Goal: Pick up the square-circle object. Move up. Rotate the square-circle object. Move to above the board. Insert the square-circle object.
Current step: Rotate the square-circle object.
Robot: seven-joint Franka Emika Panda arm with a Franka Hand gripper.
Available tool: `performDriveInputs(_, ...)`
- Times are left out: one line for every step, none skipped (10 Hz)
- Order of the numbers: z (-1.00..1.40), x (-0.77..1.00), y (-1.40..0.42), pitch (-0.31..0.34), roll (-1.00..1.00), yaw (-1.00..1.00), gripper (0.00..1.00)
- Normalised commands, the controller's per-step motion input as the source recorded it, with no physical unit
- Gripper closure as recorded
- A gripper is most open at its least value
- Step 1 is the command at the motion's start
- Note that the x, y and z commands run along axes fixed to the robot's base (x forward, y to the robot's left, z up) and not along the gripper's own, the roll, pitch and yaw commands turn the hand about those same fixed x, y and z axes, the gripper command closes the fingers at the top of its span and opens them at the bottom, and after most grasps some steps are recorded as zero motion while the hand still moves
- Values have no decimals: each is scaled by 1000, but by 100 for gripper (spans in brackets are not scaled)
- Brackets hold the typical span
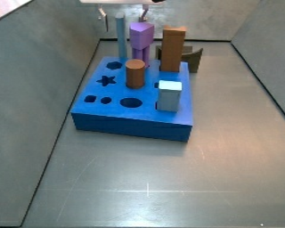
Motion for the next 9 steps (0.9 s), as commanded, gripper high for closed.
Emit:
performDriveInputs(1000, -10, -2, 13, -90, 20, 0)
performDriveInputs(1000, -17, -1, 27, -87, 18, 0)
performDriveInputs(881, -9, 2, 36, -79, 14, 0)
performDriveInputs(703, 0, 5, 46, -72, 10, 0)
performDriveInputs(577, 5, 6, 57, -68, 8, 0)
performDriveInputs(330, 14, 9, 74, -59, 4, 0)
performDriveInputs(0, 0, 0, 13, -8, -1000, 0)
performDriveInputs(-147, 19, 3, 11, -8, -1000, 0)
performDriveInputs(-108, 31, 7, 9, -9, -1000, 0)
